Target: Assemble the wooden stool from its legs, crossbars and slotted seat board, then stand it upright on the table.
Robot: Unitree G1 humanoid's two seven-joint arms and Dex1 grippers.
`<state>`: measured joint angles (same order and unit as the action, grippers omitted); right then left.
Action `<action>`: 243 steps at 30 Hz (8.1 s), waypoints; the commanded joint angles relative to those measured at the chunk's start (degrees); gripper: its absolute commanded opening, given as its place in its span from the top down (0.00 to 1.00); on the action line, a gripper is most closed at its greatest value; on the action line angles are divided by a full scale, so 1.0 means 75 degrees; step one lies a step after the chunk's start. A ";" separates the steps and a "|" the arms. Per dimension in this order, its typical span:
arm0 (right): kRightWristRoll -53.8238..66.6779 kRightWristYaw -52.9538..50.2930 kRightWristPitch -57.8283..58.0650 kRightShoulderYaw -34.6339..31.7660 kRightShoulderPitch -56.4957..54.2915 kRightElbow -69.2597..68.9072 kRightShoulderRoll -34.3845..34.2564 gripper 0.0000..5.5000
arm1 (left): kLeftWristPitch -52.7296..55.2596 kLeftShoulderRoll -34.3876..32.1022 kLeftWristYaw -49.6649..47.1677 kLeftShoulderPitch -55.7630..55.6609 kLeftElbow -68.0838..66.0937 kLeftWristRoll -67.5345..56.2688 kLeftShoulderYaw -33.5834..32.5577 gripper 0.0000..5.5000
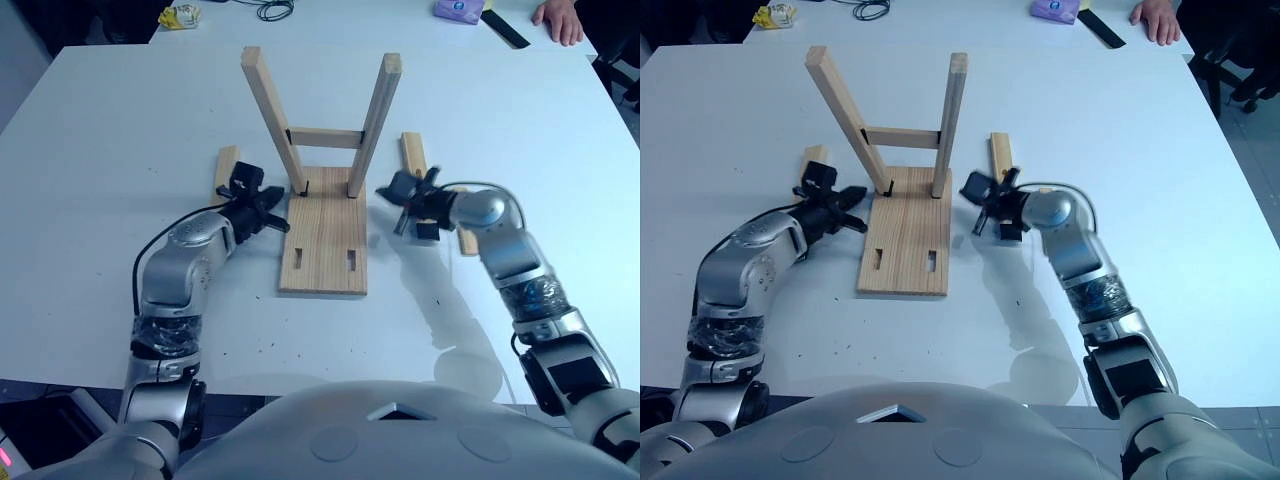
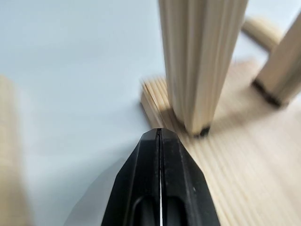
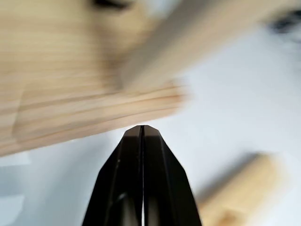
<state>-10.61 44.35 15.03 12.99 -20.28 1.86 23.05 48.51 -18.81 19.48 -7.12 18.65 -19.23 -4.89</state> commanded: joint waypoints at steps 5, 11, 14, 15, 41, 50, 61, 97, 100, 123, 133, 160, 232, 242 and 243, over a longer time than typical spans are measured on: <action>0.0481 -0.0783 0.1390 -0.1215 0.0560 -0.1866 0.0280 1.00 | 0.0823 0.1306 -0.1751 0.0837 0.2640 -0.0992 -0.2307 1.00; 0.0348 -0.2841 0.1926 -0.1851 0.0962 -0.1968 -0.0698 1.00 | 0.0187 0.1731 -0.2327 0.1271 0.2232 -0.0864 -0.2917 1.00; 0.0331 -0.3763 0.2369 -0.2221 0.1087 -0.1654 -0.1126 0.96 | -0.0358 0.2030 -0.2638 0.1240 0.2016 -0.0506 -0.2449 1.00; 0.0475 -0.3871 0.2734 -0.2381 0.1184 -0.1672 -0.1247 0.95 | -0.0573 0.2183 -0.2770 0.1165 0.1948 -0.0409 -0.2317 1.00; 0.1590 -0.3593 0.6739 -0.2357 0.1662 -0.3455 -0.0315 0.34 | -0.2762 0.3213 -0.4512 0.1361 0.2233 0.0052 -0.2376 1.00; 0.1660 -0.3823 0.6925 -0.2191 0.1775 -0.3057 -0.0407 0.34 | -0.2815 0.3236 -0.4686 0.1512 0.2406 0.0062 -0.2224 1.00; 0.1652 -0.4393 0.7163 -0.2257 0.2091 -0.2752 -0.0927 0.34 | -0.2647 0.2896 -0.4692 0.1303 0.2456 0.0286 -0.1963 1.00; 0.1868 -0.5077 0.5792 -0.3017 0.1422 -0.2275 -0.1467 0.76 | -0.1783 0.2190 -0.4440 0.0249 0.2685 -0.0255 -0.2390 1.00; 0.2192 -0.4786 0.4896 -0.3413 0.0573 -0.1556 -0.1279 0.76 | -0.1721 0.1999 -0.4290 -0.0180 0.2714 -0.0646 -0.2545 1.00; 0.8476 -0.2913 0.4621 -0.5437 -0.2342 -0.1795 -0.1224 0.76 | -0.1009 0.1626 -0.4343 -0.2460 0.2522 -0.4623 -0.2345 1.00; 1.0258 -0.3237 0.4738 -0.5354 -0.2656 -0.1839 -0.1150 0.76 | -0.0855 0.1970 -0.3952 -0.3133 0.1957 -0.6399 -0.0958 0.91; 1.1170 -0.1693 0.5499 -0.3813 -0.2605 -0.1377 -0.0459 0.76 | -0.0991 0.0884 -0.3199 -0.3006 0.1171 -0.9707 -0.0831 0.54; 1.0282 0.2005 0.6600 -0.2100 -0.2431 -0.1555 0.1072 0.76 | 0.0172 -0.2101 0.0408 -0.1833 0.1622 -1.0157 -0.0068 0.73; 0.9975 0.1836 0.6421 -0.2034 -0.2384 -0.1588 0.1016 0.76 | -0.0147 -0.1930 0.0212 -0.1840 0.1576 -0.9875 -0.0110 0.74; 0.9921 0.1839 0.6391 -0.2020 -0.2371 -0.1595 0.1020 0.76 | -0.0158 -0.1917 0.0205 -0.1843 0.1565 -0.9861 -0.0113 0.74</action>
<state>65.31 58.81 64.20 -2.18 -38.13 -9.88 30.25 47.30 -33.39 20.93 -21.10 29.58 -93.21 -6.20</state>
